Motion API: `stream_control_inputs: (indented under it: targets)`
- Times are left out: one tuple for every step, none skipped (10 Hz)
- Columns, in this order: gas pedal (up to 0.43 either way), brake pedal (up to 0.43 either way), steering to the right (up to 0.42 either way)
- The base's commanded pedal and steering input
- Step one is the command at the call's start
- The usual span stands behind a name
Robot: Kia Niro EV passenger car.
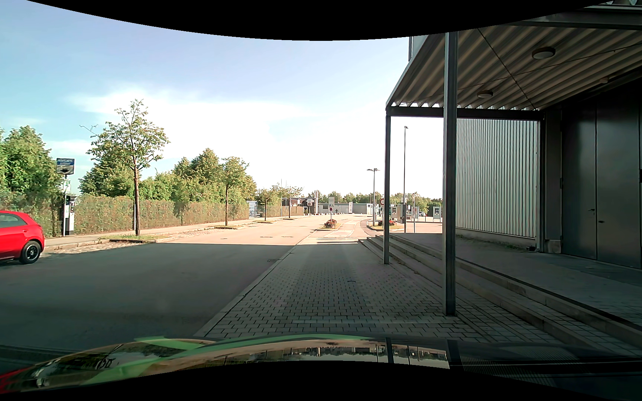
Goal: Follow the waypoints while adhering to traffic rules and regulations
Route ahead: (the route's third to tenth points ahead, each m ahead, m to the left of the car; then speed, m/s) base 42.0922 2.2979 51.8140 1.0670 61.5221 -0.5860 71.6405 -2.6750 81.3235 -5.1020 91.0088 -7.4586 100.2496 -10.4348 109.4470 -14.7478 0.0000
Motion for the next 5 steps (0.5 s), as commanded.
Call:
stream_control_inputs:
  targets:
    - [0.000, 0.244, -0.068]
    - [0.000, 0.244, -0.068]
    - [0.000, 0.244, -0.067]
    - [0.000, 0.250, -0.068]
    - [0.000, 0.250, -0.067]
